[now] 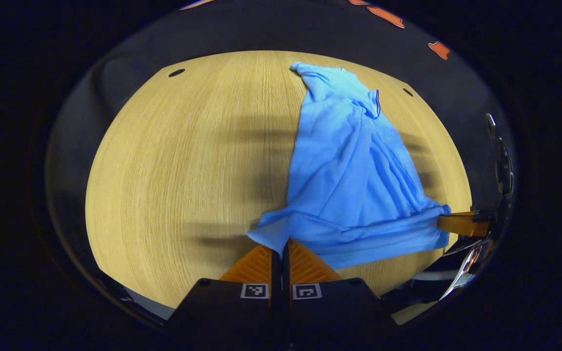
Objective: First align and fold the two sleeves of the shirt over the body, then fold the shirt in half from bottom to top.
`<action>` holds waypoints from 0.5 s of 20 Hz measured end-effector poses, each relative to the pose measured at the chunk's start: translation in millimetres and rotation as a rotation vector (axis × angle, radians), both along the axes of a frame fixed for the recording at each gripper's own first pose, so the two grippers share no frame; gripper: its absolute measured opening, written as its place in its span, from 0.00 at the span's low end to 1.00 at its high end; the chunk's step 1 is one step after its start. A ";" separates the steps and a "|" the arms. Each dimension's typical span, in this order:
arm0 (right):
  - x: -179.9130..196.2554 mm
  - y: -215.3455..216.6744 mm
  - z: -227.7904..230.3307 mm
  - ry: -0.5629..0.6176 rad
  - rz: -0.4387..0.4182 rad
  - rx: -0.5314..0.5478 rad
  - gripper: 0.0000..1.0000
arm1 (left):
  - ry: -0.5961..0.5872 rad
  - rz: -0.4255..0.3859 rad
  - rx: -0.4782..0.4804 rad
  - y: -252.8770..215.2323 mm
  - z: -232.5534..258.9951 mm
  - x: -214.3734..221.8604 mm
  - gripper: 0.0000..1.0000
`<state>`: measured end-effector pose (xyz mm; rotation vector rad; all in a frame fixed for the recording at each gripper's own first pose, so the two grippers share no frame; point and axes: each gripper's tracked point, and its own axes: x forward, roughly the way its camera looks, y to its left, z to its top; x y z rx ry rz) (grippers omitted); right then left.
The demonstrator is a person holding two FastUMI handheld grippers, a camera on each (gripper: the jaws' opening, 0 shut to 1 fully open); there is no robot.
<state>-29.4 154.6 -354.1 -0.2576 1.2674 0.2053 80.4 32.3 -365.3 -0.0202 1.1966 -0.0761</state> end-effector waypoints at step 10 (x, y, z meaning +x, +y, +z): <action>142.5 34.4 46.1 -0.134 0.070 0.025 0.01 | -0.130 0.002 0.003 -12.0 45.6 152.8 0.04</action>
